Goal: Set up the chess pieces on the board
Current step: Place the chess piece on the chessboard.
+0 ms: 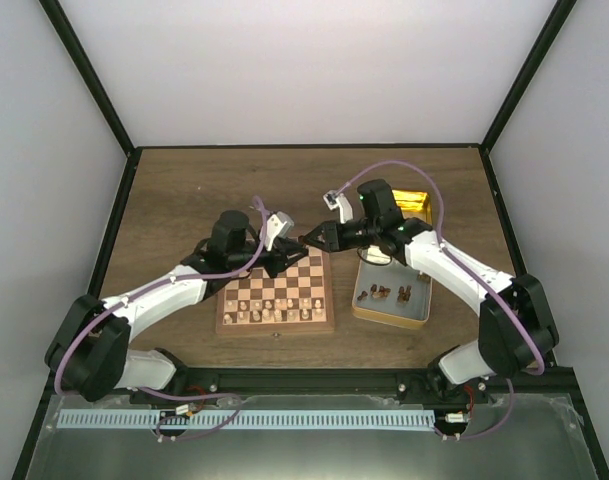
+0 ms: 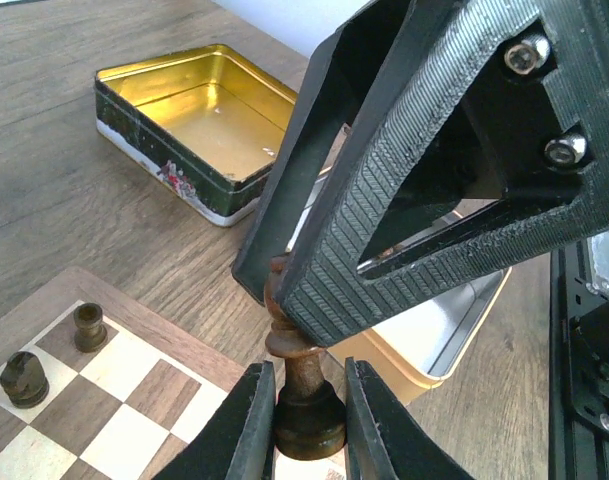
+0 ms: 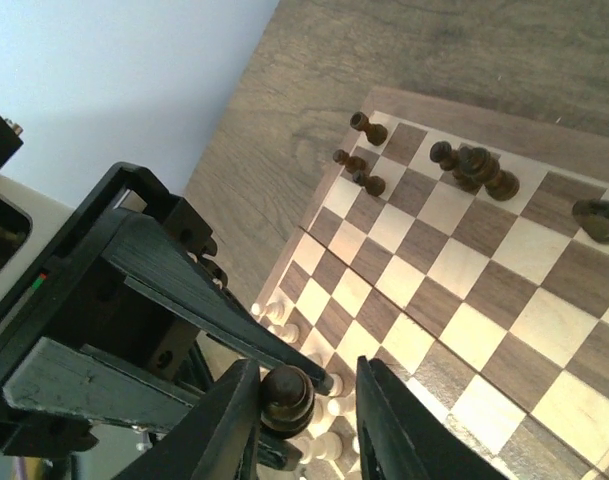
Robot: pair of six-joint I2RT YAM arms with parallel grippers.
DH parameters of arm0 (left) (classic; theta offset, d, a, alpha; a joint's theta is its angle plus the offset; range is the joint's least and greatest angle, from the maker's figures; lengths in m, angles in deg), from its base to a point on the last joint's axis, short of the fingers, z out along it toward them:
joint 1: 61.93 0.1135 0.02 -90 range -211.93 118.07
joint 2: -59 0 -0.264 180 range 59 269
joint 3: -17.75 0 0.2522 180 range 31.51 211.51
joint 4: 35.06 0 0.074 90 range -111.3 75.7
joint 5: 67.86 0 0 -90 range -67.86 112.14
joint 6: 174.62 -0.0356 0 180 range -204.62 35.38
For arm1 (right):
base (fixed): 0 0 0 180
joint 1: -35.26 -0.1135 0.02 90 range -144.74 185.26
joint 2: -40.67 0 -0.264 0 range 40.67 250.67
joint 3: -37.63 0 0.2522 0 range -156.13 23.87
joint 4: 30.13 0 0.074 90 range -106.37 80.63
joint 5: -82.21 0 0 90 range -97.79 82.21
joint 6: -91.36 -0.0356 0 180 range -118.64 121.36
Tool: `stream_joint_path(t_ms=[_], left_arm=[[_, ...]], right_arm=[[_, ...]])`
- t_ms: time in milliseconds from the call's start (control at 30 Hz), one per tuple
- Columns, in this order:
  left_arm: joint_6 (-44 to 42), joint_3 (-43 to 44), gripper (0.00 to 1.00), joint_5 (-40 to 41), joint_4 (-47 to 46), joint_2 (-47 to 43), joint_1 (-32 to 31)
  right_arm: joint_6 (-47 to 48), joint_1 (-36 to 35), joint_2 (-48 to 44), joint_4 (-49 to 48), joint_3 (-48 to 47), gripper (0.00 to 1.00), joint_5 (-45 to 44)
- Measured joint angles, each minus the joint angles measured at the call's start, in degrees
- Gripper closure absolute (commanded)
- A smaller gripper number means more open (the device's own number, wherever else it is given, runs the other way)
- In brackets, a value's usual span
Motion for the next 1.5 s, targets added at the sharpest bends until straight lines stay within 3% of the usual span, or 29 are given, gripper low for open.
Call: stream_joint_path(t_ms=[200,400,500,833,1133,1500], left_arm=[[-0.2,0.0,0.82,1.0,0.9,-0.5,0.0],[1.0,0.0,0.46,5.1,1.7,-2.4,0.0],[2.4,0.0,0.38,9.0,2.9,-3.5,0.0],[8.9,-0.6,0.32,30.8,11.0,-17.3,0.1],[9.7,0.1,0.30,49.3,18.1,-29.5,0.3],[6.9,2.4,0.27,60.0,22.6,-39.3,0.4]], right_arm=[[-0.5,-0.1,0.5,-0.1,-0.7,0.95,2.1],[-1.1,0.0,0.5,-1.8,-0.7,0.99,1.6],[-1.6,-0.3,0.2,-3.1,-0.5,0.99,-1.8],[-1.0,-4.2,-0.6,-12.0,2.1,0.99,-19.7],[3.1,-13.1,4.5,-17.0,2.1,0.99,-32.3],[7.0,-22.4,16.8,-17.8,-3.7,0.99,-39.2]])
